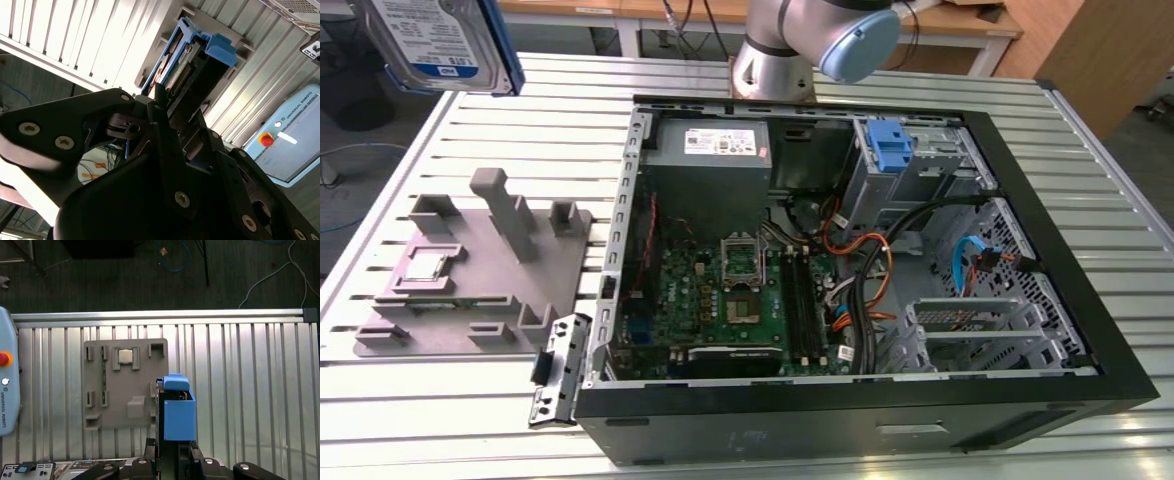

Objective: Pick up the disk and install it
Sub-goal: 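Pick up the disk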

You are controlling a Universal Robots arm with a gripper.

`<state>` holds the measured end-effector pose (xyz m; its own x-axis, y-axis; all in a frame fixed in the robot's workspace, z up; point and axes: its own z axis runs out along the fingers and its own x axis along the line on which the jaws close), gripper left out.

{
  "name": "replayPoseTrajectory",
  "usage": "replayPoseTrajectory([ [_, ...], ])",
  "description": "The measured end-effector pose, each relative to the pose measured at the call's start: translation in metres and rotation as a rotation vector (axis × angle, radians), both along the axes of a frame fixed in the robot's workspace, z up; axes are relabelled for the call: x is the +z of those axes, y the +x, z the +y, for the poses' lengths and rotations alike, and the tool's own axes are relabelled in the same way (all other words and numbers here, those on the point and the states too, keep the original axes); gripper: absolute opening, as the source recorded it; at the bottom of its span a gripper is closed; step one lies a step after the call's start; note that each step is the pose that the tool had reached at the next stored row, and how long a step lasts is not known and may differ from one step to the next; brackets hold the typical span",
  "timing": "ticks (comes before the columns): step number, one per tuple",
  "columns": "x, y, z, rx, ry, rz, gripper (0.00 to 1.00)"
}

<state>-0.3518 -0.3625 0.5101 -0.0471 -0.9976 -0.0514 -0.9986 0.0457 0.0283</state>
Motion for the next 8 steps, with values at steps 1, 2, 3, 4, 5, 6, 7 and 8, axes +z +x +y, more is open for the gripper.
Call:
replayPoseTrajectory([
  [1,0.0,0.0005,0.0,0.0,0.0,0.0,0.35],
  [2,0.0,0.0013,0.0,0.0,0.0,-0.0001,0.35],
  [3,0.0,0.0021,0.0,0.0,0.0,-0.0001,0.35],
  [4,0.0,0.0028,0.0,0.0,-0.0001,0.0,0.35],
  [5,0.0,0.0034,0.0,0.0,0.0,0.0,0.35],
  [6,0.0,0.004,0.0,0.0,0.0,0.0,0.35],
  [7,0.0,0.0045,0.0001,0.0,0.0,0.0,0.35],
  [8,0.0,0.0049,0.0001,0.0,0.0,0.0,0.35],
])
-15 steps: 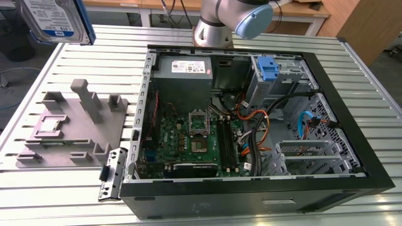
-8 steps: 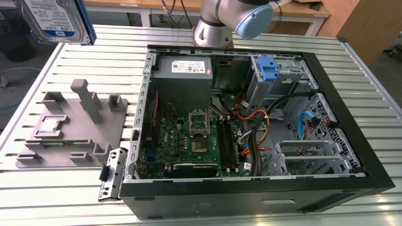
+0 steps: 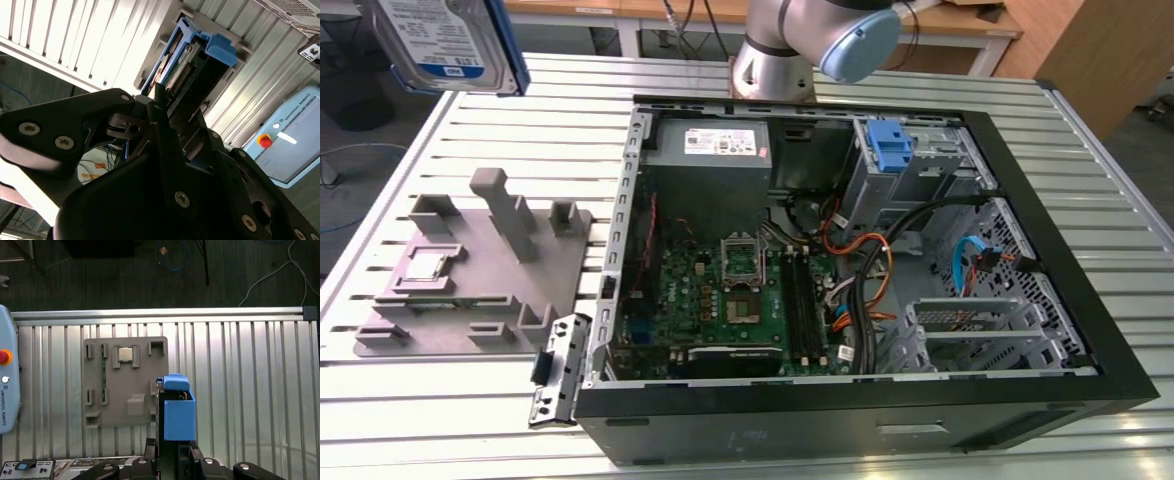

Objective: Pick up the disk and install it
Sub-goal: 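Pick up the disk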

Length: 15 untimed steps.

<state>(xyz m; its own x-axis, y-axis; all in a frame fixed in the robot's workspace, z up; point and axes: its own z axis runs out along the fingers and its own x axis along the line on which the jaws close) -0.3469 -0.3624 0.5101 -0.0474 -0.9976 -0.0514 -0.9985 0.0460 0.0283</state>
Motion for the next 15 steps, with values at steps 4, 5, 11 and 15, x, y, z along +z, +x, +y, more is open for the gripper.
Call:
replayPoseTrajectory([
  [4,0.0,0.0025,-0.0001,0.0,0.0,0.0,0.35],
  [5,0.0,0.0033,0.0,0.0,0.0,0.0,0.35],
  [11,0.0,0.0084,0.0,0.0,0.0,0.0,0.35],
  [15,0.0,0.0106,0.0,0.0,0.0,0.0,0.35],
])
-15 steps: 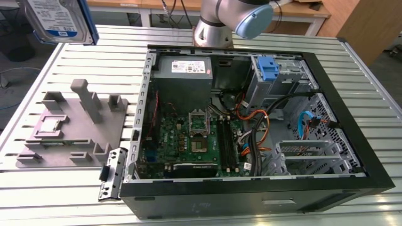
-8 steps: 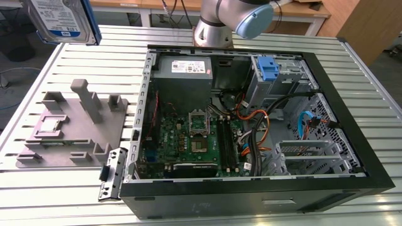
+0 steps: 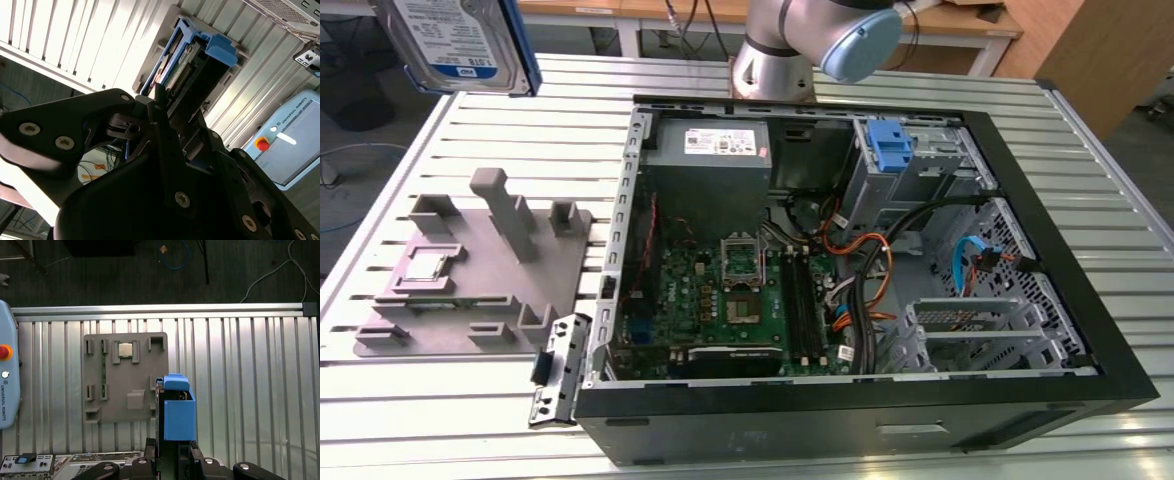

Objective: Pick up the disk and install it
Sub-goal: 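Pick up the disk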

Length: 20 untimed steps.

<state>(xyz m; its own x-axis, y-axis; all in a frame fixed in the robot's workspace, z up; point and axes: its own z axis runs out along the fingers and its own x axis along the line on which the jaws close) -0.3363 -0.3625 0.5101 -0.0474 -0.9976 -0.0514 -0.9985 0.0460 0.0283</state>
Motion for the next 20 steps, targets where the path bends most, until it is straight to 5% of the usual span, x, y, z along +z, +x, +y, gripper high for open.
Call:
replayPoseTrajectory([
  [20,-0.0001,0.008,0.0,0.0,0.0001,-0.0001,0.35],
])
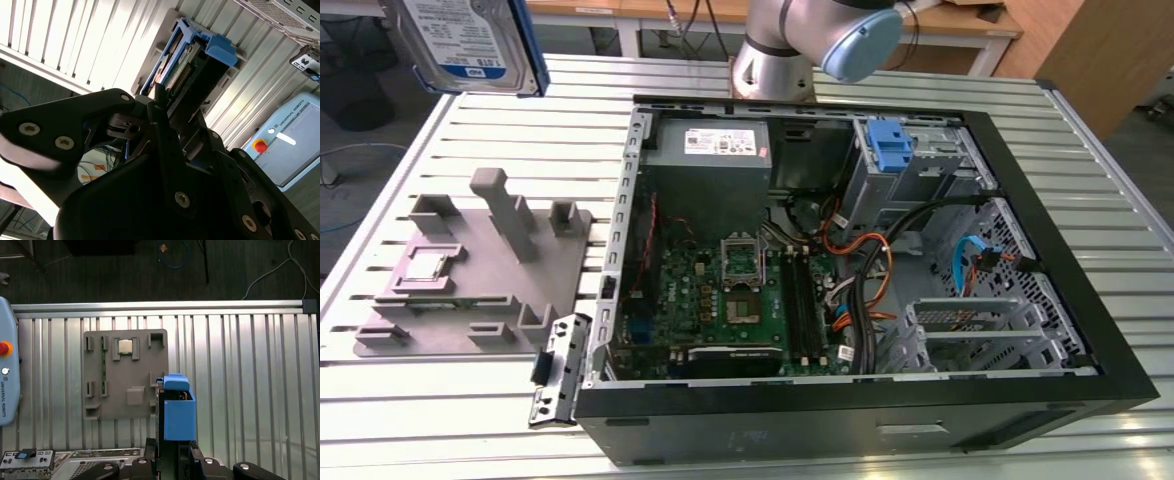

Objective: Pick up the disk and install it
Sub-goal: 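Pick up the disk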

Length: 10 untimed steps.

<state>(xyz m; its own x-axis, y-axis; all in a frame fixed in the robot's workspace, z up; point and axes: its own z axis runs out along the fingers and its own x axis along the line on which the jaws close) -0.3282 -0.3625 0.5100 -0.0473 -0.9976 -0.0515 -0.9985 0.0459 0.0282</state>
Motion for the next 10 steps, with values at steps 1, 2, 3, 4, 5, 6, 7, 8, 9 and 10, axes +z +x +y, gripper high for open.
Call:
replayPoseTrajectory([
  [1,0.0,0.0007,0.0,0.0,0.0,0.0001,0.35],
  [2,0.0001,0.0015,0.0,0.0,-0.0001,0.0001,0.35],
  [3,0.0001,0.0024,0.0,0.0,-0.0002,0.0001,0.35],
  [4,0.0,0.0033,0.0,0.0,-0.0001,0.0,0.35],
  [5,0.0,0.0044,0.0,0.0,-0.0001,0.0,0.35],
  [6,0.0001,0.0054,0.0,0.0,-0.0001,0.0001,0.35],
  [7,0.0001,0.0065,0.0,0.0,-0.0001,0.0001,0.35],
  [8,0.0,0.0076,0.0,0.0,0.0,0.0001,0.35],
  [9,0.0,0.0087,0.0,0.0,-0.0001,0.0001,0.35],
  [10,0.0,0.0097,0.0,0.0,-0.0001,0.0001,0.35],
])
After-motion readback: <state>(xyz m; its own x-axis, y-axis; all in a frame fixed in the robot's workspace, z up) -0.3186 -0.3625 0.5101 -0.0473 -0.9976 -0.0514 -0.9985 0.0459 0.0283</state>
